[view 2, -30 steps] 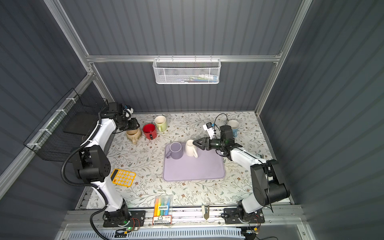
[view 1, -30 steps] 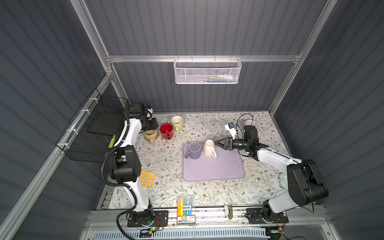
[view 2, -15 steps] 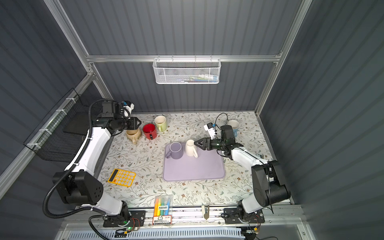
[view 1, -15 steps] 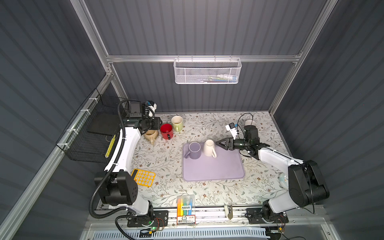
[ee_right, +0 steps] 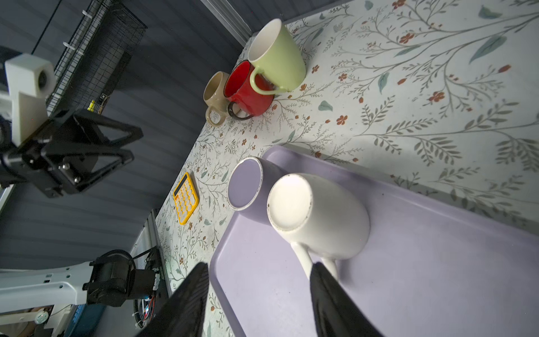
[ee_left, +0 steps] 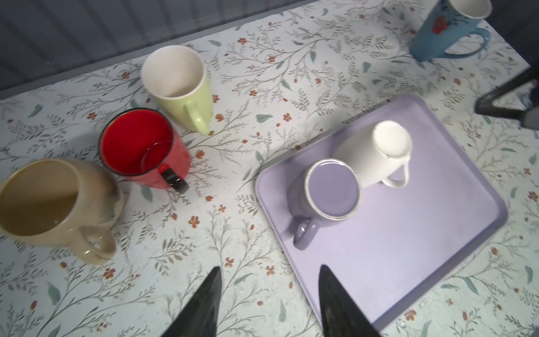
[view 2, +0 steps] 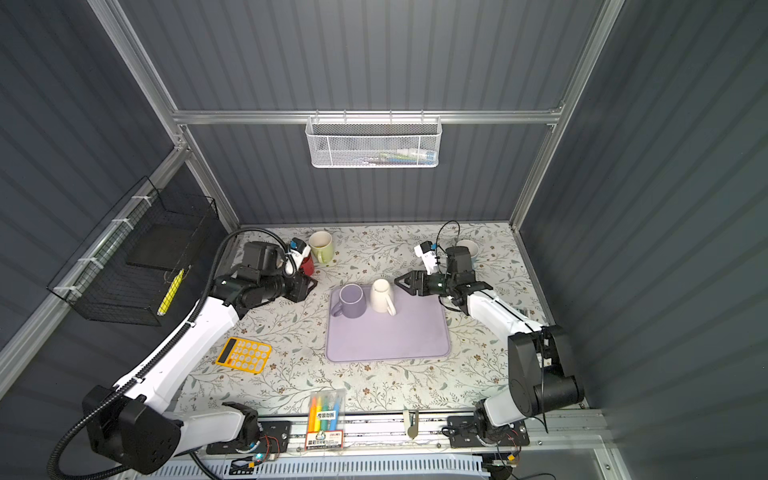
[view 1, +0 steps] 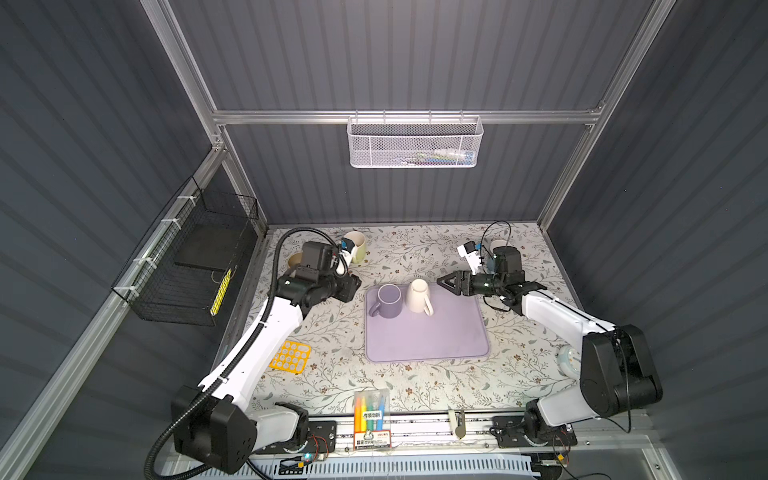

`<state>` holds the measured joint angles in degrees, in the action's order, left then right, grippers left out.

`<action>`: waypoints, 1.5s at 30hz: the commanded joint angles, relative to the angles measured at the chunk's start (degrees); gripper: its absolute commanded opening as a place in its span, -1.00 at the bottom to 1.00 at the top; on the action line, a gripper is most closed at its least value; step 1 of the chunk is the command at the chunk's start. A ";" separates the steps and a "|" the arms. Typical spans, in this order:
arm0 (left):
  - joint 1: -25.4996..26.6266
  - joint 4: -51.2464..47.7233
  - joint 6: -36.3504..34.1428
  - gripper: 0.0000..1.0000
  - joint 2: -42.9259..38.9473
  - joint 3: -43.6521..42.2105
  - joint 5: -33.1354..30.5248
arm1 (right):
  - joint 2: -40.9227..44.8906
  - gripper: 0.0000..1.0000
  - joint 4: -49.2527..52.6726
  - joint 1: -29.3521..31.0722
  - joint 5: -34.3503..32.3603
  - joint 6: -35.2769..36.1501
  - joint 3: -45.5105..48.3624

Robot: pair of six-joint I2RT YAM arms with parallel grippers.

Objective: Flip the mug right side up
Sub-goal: 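Lift the left gripper and move it over the upside-down lilac mug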

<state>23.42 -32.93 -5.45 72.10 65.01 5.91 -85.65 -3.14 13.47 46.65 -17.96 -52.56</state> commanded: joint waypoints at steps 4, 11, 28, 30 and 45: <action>5.49 2.32 0.26 0.09 -0.89 -5.72 -4.50 | 0.38 0.17 3.55 -0.12 -2.30 1.86 -2.55; 6.62 11.57 5.55 0.39 -0.99 -14.02 -3.45 | 0.18 0.18 4.80 -0.12 -2.64 2.06 -3.12; 6.99 23.72 5.23 0.57 4.84 -21.46 -9.93 | -0.37 0.19 1.65 -0.12 -1.49 0.74 -0.87; 6.99 24.80 4.13 0.57 6.63 -21.00 -8.74 | -0.62 0.19 1.81 -0.12 -1.09 0.89 -0.82; 6.99 27.13 -2.54 0.16 16.54 -17.28 4.58 | 0.00 0.20 -0.05 -0.14 -1.30 0.46 1.31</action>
<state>30.09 -6.17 -6.09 88.36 45.82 7.25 -85.67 -2.15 13.47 44.86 -17.56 -52.07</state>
